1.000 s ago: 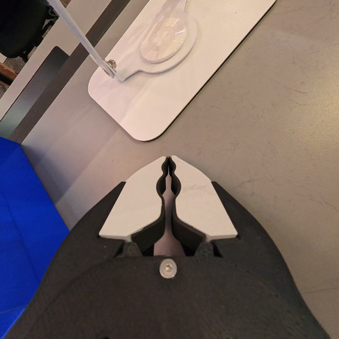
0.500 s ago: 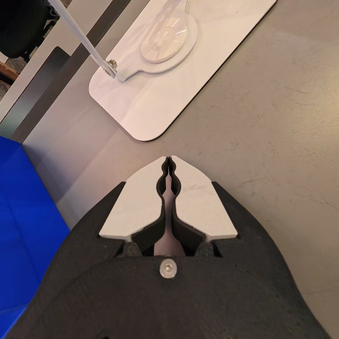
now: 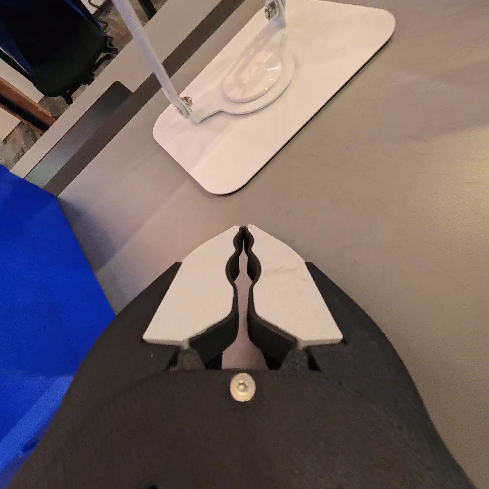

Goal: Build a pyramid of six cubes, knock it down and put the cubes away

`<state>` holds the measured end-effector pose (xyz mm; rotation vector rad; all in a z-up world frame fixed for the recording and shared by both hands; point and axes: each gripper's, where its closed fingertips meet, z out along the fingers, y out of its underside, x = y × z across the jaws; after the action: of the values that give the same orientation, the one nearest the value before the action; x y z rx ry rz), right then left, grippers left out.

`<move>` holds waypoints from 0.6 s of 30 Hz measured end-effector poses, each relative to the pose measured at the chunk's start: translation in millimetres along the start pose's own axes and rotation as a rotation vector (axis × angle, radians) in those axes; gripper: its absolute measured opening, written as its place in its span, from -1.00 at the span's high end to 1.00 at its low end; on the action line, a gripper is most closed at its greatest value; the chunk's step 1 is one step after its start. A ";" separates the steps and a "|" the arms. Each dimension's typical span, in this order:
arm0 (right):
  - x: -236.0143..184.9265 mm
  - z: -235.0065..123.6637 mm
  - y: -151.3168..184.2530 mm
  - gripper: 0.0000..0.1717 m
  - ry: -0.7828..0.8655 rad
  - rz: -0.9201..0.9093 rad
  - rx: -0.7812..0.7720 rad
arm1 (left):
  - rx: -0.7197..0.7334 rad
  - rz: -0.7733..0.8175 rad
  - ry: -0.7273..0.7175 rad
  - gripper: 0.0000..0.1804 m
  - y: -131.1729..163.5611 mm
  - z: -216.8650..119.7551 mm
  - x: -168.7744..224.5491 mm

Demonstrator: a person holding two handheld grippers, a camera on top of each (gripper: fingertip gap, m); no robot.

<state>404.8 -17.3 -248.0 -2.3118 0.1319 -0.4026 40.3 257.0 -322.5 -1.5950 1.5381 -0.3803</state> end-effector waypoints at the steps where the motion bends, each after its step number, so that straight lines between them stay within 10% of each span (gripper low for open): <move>1: 3.8 -2.6 1.3 0.57 0.002 0.027 0.027 | 0.009 -0.007 -0.009 1.00 0.4 -3.2 -2.5; 18: 107.3 -29.7 40.0 0.16 0.151 0.280 0.123 | 0.152 -0.199 -0.387 0.51 62.2 -115.5 -106.8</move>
<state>497.5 -88.6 -230.7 -2.1024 0.4853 -0.4287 -105.2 321.6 -265.5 -1.5962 1.0389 -0.2693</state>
